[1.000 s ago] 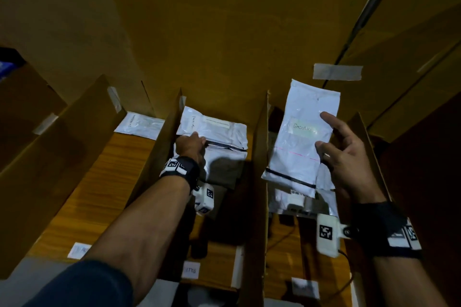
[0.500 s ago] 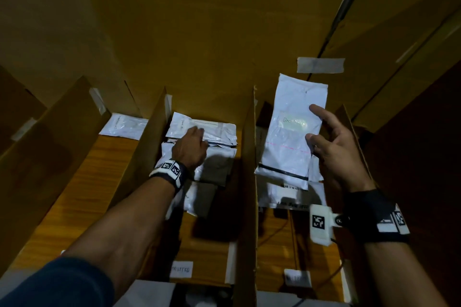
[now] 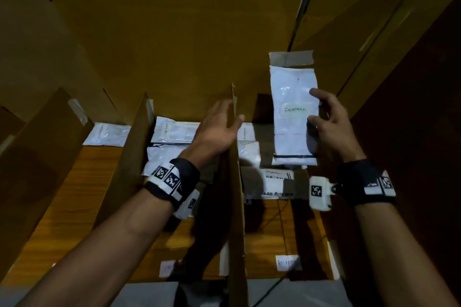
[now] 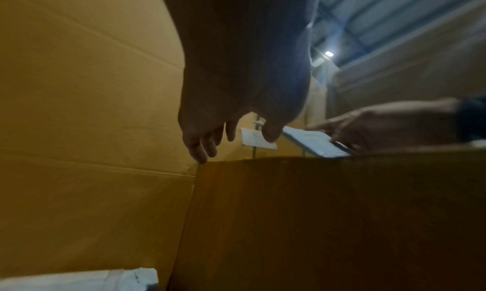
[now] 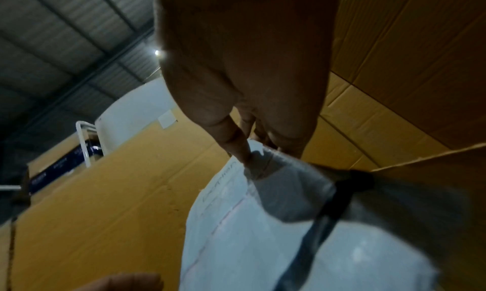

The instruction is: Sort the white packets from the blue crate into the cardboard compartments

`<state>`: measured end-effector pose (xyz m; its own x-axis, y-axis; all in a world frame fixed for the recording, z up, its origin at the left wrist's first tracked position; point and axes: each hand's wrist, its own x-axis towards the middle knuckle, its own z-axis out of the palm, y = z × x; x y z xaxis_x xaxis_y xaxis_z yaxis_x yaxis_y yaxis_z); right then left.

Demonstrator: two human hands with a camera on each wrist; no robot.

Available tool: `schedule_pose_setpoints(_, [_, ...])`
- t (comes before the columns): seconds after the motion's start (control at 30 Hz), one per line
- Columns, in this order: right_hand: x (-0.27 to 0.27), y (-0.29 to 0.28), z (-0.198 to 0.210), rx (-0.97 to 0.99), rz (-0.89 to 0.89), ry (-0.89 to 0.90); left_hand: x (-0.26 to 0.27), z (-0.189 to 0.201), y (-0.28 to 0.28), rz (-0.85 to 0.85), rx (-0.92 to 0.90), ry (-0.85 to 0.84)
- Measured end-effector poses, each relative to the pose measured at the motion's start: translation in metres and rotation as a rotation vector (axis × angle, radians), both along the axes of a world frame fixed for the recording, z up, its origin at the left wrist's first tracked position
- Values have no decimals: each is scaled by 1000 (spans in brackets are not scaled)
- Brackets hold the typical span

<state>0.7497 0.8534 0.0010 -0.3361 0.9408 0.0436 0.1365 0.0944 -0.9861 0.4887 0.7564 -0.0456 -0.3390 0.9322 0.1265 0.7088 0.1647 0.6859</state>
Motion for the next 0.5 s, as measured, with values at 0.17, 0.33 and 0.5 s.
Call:
schedule_pose_setpoints(0.17, [-5, 23, -7, 139, 78, -306, 20, -12, 7, -150, -253, 167])
schedule_pose_setpoints(0.33, [-22, 31, -15, 205, 284, -606, 30, -11, 4, -141, -279, 164])
schedule_pose_setpoints(0.5, [-60, 63, -27, 264, 412, -745, 27, -10, 6, -150, -303, 164])
